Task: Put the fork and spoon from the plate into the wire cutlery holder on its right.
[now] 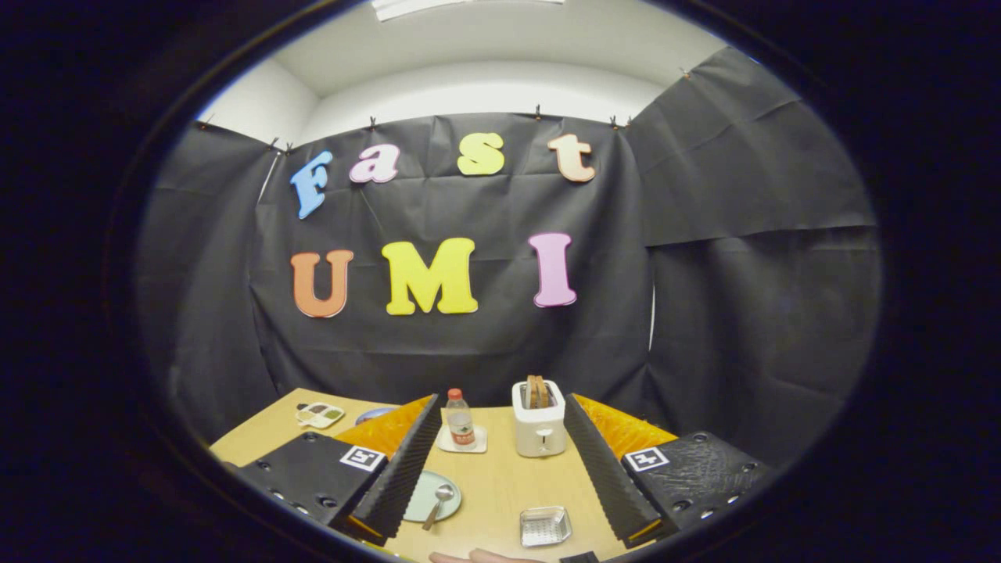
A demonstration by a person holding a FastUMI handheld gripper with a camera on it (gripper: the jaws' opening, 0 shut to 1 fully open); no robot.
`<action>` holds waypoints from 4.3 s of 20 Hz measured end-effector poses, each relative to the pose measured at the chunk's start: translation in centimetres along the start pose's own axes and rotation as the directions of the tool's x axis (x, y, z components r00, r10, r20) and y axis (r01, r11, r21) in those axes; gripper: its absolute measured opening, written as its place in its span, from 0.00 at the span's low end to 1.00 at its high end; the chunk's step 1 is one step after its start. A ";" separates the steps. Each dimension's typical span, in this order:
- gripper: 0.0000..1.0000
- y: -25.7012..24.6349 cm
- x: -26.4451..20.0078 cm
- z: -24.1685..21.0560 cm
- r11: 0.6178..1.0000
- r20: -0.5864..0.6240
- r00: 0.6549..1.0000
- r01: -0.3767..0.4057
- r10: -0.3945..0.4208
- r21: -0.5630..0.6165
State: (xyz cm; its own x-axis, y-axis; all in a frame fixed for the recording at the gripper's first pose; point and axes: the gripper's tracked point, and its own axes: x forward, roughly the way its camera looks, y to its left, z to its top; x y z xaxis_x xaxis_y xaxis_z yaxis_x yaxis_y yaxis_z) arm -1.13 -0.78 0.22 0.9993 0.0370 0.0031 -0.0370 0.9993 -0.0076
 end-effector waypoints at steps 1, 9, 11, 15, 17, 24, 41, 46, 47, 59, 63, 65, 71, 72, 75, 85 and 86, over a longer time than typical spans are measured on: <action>0.95 -0.2 -0.2 0.1 1.000 0.002 1.000 0.000 0.000 -0.007; 0.95 -0.7 -0.7 -1.9 0.999 -0.016 1.000 -0.022 0.022 -0.025; 0.95 -0.5 0.1 -3.8 0.998 -0.038 0.999 -0.023 0.021 -0.055; 0.95 1.5 2.2 -9.3 0.996 -0.140 0.989 -0.055 0.046 -0.067; 0.95 2.9 3.5 -12.7 0.996 -0.212 0.975 -0.081 0.070 -0.044; 0.97 8.5 8.3 -23.9 0.990 -0.401 0.913 -0.115 0.073 -0.081; 0.43 13.1 13.4 -38.2 0.997 -0.747 0.665 -0.061 0.011 -0.040; 0.24 13.3 13.1 -38.7 0.999 -0.787 0.617 -0.019 -0.013 -0.031; 0.13 13.6 13.5 -38.4 1.000 -0.785 0.620 -0.012 -0.008 -0.020; 0.01 11.7 11.1 -35.3 0.997 -0.799 0.597 -0.073 0.071 0.034; 0.01 10.2 8.8 -32.2 0.992 -0.779 0.619 -0.119 0.096 0.028; 0.01 9.2 7.5 -30.7 0.991 -0.778 0.619 -0.127 0.105 0.033; 0.01 3.5 3.9 -27.5 0.993 -0.780 0.619 -0.114 0.087 0.021; 0.01 2.3 3.2 -27.3 0.994 -0.785 0.615 -0.113 0.077 0.010; 0.01 -1.3 1.7 -26.8 0.995 -0.786 0.617 -0.096 0.044 -0.020; 0.01 -6.2 -1.4 -27.0 0.998 -0.824 0.565 -0.057 0.043 0.012; 0.01 -6.4 -1.3 -27.0 0.998 -0.829 0.557 -0.052 0.045 0.020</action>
State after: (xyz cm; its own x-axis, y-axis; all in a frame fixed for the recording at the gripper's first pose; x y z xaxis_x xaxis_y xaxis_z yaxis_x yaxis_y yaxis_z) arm -2.12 -7.45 -26.77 0.5579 0.0598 -0.8277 -0.0892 0.9959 0.0118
